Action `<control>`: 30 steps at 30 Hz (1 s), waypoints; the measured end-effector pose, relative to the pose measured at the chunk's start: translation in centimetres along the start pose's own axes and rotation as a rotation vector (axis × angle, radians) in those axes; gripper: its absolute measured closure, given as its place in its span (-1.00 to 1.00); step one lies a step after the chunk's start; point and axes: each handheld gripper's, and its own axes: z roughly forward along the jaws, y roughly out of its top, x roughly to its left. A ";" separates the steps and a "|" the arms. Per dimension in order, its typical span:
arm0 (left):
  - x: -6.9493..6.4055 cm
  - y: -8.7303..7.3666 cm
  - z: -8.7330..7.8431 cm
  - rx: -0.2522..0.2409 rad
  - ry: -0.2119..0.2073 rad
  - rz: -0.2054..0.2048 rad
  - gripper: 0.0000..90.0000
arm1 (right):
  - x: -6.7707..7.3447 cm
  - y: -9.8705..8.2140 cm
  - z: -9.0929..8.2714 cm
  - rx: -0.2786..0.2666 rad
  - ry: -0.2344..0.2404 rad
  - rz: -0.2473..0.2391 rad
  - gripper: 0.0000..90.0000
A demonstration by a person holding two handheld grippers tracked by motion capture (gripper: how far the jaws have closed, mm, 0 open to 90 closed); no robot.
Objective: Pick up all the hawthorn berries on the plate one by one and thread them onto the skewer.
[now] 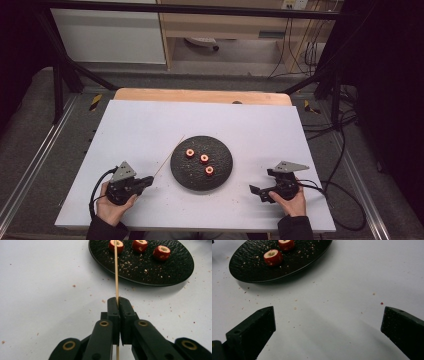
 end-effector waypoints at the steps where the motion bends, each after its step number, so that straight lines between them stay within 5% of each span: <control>1: 0.1 -0.2 -0.2 -0.005 -0.002 -0.001 0.95 | 0.2 0.1 0.3 0.003 0.000 -0.007 -0.99; 20: 0.7 -0.9 -0.4 -0.031 -0.022 -0.006 0.95 | 3.7 2.7 2.5 0.068 -0.038 -0.057 -0.99; 30: 0.8 -1.0 -0.4 -0.035 -0.021 -0.002 0.95 | 5.4 6.2 3.7 0.071 -0.024 -0.099 -0.94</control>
